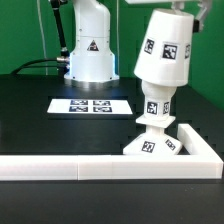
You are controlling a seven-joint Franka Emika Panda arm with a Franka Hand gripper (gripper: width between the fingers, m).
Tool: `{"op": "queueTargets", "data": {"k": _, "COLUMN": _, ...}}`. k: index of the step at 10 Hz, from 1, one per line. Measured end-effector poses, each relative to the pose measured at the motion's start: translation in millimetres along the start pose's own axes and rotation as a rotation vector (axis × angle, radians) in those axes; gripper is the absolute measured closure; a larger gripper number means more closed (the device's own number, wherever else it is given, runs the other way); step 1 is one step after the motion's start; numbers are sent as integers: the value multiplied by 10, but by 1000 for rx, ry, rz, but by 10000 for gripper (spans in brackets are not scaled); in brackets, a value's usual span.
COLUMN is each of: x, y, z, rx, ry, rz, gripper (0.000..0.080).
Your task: Assemble lamp
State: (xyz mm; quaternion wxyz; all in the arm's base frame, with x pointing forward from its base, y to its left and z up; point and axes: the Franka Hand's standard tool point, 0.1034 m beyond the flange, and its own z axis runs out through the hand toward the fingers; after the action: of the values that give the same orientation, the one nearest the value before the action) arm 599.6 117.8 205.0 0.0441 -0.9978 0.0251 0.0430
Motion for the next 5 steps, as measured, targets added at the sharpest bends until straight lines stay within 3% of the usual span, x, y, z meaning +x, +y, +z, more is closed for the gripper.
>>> {"op": "queueTargets", "data": {"k": 4, "x": -3, "y": 22, "z": 32, "rx": 1, "ry": 10, "rz": -5, "gripper": 755}}
{"op": "queueTargets", "data": {"k": 5, "x": -65, "y": 65, "z": 138, "rx": 2, "ry": 55, "rz": -17, "gripper": 755}}
